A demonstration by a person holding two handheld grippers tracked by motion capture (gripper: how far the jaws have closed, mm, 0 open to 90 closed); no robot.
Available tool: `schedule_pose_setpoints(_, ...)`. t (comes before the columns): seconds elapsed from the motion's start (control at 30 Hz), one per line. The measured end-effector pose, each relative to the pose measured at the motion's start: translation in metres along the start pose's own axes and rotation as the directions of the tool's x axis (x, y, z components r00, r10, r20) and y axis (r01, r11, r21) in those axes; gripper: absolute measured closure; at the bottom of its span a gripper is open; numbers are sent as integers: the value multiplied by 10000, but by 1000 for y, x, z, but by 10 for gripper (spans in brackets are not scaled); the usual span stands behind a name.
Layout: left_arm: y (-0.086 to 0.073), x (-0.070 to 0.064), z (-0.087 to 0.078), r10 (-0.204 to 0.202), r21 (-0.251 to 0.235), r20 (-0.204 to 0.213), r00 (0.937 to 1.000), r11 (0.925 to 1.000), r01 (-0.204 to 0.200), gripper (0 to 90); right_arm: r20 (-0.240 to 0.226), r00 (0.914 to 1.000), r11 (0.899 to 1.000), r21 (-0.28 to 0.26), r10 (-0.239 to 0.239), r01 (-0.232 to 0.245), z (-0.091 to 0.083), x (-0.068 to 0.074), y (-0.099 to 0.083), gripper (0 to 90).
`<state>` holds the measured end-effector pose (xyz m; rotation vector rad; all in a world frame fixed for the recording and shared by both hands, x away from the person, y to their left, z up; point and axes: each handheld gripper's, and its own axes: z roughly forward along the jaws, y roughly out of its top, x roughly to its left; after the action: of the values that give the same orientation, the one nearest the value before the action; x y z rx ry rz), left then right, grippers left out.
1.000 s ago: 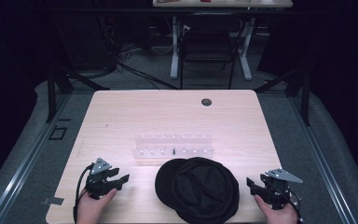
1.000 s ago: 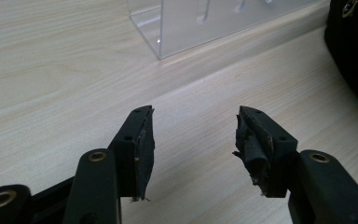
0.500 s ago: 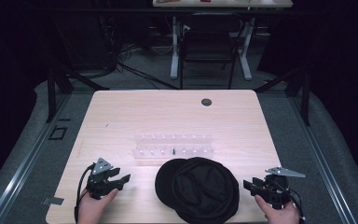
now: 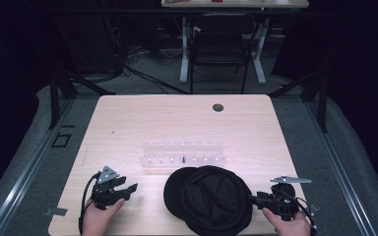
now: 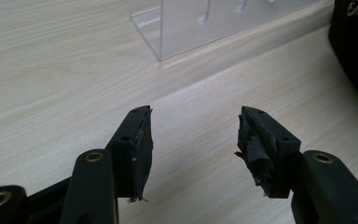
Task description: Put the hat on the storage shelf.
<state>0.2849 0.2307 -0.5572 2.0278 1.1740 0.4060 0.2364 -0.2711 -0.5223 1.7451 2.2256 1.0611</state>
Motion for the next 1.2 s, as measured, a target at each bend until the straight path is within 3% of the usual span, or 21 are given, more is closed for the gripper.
schedule_pose_setpoints(0.3,0,2,1,-70,24,-33,10000,10000,70,447,-737,9969,9996,109,282,-275,10,-10,-2,841)
schedule_pose_setpoints(0.47,-1,2,1,-69,33,-67,10000,10000,69,448,-872,9955,9993,-24,363,-366,5,-17,3,865)
schedule_pose_setpoints(0.63,-1,2,2,-28,54,-83,10000,10000,29,448,-607,9973,9988,-242,415,-430,1,-25,12,900)
schedule_pose_setpoints(0.73,-1,2,2,-3,98,-52,10000,10000,4,449,-518,9974,9981,-332,496,-514,-5,-34,21,900)
schedule_pose_setpoints(0.77,-1,2,2,-2,99,-56,10000,10000,3,449,-700,9940,9958,-285,843,-865,-6,-39,26,876)
schedule_pose_setpoints(0.8,-1,2,2,-2,99,-56,10000,10000,3,449,-700,9940,9958,-285,843,-865,-6,-39,26,876)
schedule_pose_setpoints(0.87,-1,2,2,-15,75,-52,10000,10000,15,449,-930,9903,9947,40,1029,-1030,-6,-41,27,786)
schedule_pose_setpoints(0.93,-1,2,2,-32,65,-99,9999,10000,33,449,-789,9941,9970,272,745,-725,-4,-35,23,752)
schedule_pose_setpoints(1.1,-1,2,2,-29,85,-105,9999,10000,30,449,-885,9935,9963,549,712,-665,3,-28,13,726)
schedule_pose_setpoints(1.2,-1,2,2,-29,112,-78,10000,9999,30,448,-862,9943,9954,765,635,-569,8,-25,9,786)
